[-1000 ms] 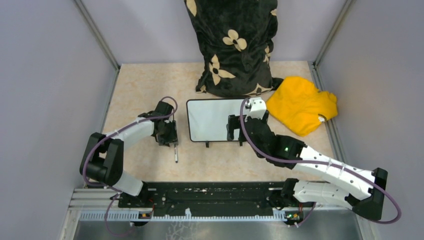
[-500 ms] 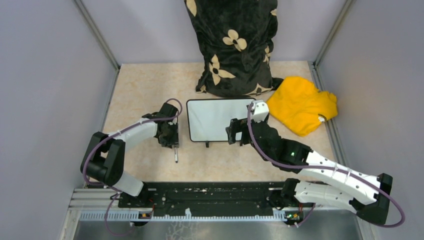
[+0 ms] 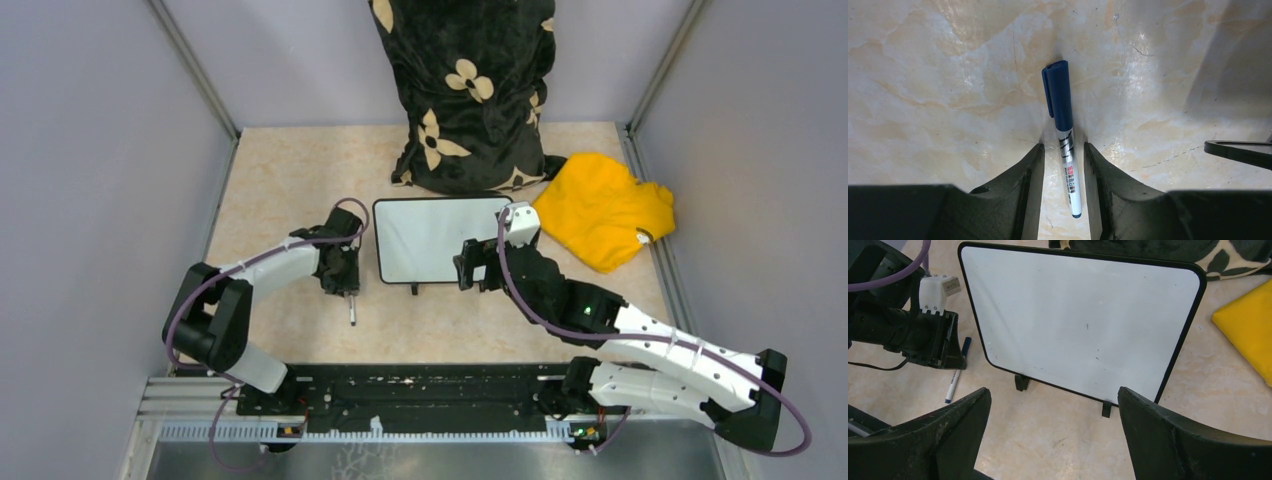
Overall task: Write a sentence on the whiteboard
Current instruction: Open the whiteboard marker at the center of the board.
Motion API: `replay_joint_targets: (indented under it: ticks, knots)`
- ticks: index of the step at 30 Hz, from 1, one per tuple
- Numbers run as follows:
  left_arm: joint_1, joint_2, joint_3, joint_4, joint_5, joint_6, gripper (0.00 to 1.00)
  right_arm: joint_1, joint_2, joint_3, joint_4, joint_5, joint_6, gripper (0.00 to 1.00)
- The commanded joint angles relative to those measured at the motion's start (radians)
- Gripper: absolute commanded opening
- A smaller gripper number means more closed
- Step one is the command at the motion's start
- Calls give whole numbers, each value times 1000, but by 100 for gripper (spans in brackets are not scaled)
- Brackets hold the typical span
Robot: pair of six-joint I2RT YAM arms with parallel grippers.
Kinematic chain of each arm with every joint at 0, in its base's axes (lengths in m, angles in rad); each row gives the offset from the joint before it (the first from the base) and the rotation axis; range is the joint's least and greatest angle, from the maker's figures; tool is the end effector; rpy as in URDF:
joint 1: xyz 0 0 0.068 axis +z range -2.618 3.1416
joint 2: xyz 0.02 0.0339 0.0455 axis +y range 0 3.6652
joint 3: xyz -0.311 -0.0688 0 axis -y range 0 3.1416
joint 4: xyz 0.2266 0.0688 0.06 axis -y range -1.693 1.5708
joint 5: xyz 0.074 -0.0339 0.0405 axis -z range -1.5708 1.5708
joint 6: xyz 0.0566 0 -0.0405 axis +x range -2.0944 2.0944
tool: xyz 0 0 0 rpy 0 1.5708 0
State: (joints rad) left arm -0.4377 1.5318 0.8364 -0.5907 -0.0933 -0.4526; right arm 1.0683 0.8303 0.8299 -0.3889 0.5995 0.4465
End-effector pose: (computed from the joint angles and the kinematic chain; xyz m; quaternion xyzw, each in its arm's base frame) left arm 0.2349 -0.1041 0.2000 -0.0140 0.9887 -0.0194 0.1478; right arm 0.0995 0.1148 0.3571 -0.0862 0.8058 0.1874 0.5552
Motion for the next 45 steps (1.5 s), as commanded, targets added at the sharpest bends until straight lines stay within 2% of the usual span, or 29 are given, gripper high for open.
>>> replay_joint_targets:
  ticks: [1, 16, 32, 39, 45]
  knots:
    - [-27, 45, -11, -30, -84, -23, 42, -7, -23, -4, 38, 9, -7, 95]
    - [-97, 87, -33, -48, -160, -91, 35, -7, -65, -20, 25, 33, -18, 95]
    - [-97, 41, -50, -49, -176, -114, 17, -7, -78, -22, 15, 38, -7, 95]
    - [-98, -41, -31, -90, -201, -132, 0, -7, -78, -15, 15, 37, -10, 95]
    - [-98, -199, 49, -173, -248, -147, 0, -7, -70, -2, 30, 21, -19, 95]
